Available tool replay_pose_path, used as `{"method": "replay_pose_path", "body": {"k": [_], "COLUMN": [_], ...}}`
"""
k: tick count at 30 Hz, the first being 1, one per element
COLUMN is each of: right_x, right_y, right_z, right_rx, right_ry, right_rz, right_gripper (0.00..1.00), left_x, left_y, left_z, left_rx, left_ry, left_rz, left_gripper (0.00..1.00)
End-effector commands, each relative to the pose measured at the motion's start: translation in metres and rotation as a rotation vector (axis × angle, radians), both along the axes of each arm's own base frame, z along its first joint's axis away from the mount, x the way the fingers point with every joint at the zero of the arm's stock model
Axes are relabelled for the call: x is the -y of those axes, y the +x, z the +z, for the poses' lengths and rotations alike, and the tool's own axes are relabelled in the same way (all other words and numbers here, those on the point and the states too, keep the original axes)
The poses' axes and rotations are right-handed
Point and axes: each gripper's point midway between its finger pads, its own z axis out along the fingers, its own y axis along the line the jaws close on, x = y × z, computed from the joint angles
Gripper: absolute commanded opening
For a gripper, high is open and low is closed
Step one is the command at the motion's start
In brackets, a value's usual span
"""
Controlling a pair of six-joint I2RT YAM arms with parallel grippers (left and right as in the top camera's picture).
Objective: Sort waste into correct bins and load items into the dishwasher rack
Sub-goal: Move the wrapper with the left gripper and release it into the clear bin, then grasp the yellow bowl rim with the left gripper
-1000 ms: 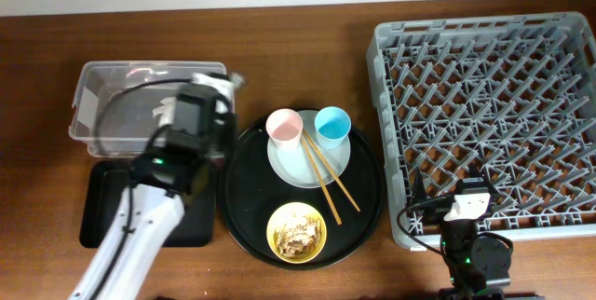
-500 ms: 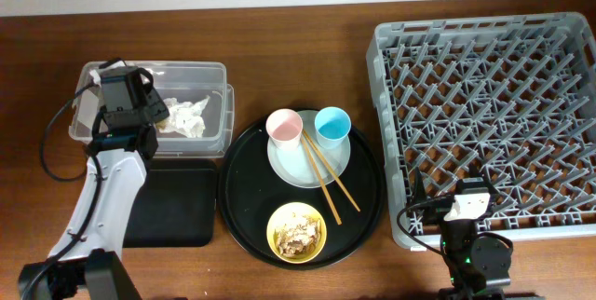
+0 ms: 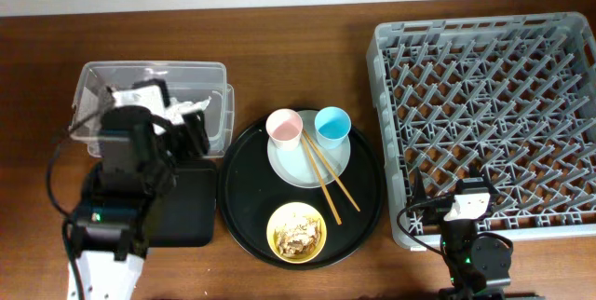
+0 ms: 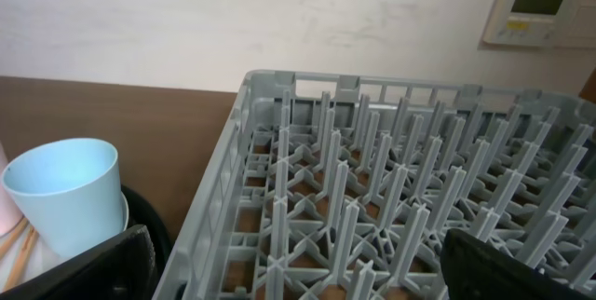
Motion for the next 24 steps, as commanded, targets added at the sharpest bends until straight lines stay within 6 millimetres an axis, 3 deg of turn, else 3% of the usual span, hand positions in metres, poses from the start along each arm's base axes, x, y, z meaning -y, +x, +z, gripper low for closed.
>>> {"method": "replay_pose_path", "body": {"k": [1, 6, 11, 14, 16, 24], "right_x": [0.001, 0.001, 0.001, 0.001, 0.001, 0.001], "right_y": [0.0, 0.0, 0.0, 0.0, 0.0, 0.0], "right_z": [-0.003, -0.003, -0.003, -0.003, -0.003, -0.003], "right_rx": [-0.006, -0.005, -0.005, -0.005, -0.005, -0.005], "right_ry": [0.0, 0.0, 0.0, 0.0, 0.0, 0.0], "right_rz": [-0.006, -0.007, -0.007, -0.007, -0.007, -0.007], "right_gripper": [0.98, 0.98, 0.98, 0.98, 0.98, 0.98], "left_x": [0.029, 0.073, 0.128, 0.155, 0.176, 0.227], "left_y": [-0.027, -0.072, -0.097, -0.109, -0.12, -0.172], "left_z": [-0.003, -0.028, -0.04, -0.061, -0.084, -0.159], "left_rx": [-0.048, -0.219, -0.282, -0.371, -0.445, -0.689], "left_ry": [-0.027, -0.081, -0.067, -0.043, 0.007, 0.156], "left_rz": [-0.111, -0.215, -0.398, -0.462, -0.525, -0.633], "left_gripper": [0.67, 0.66, 0.65, 0.59, 0.5, 0.46]}}
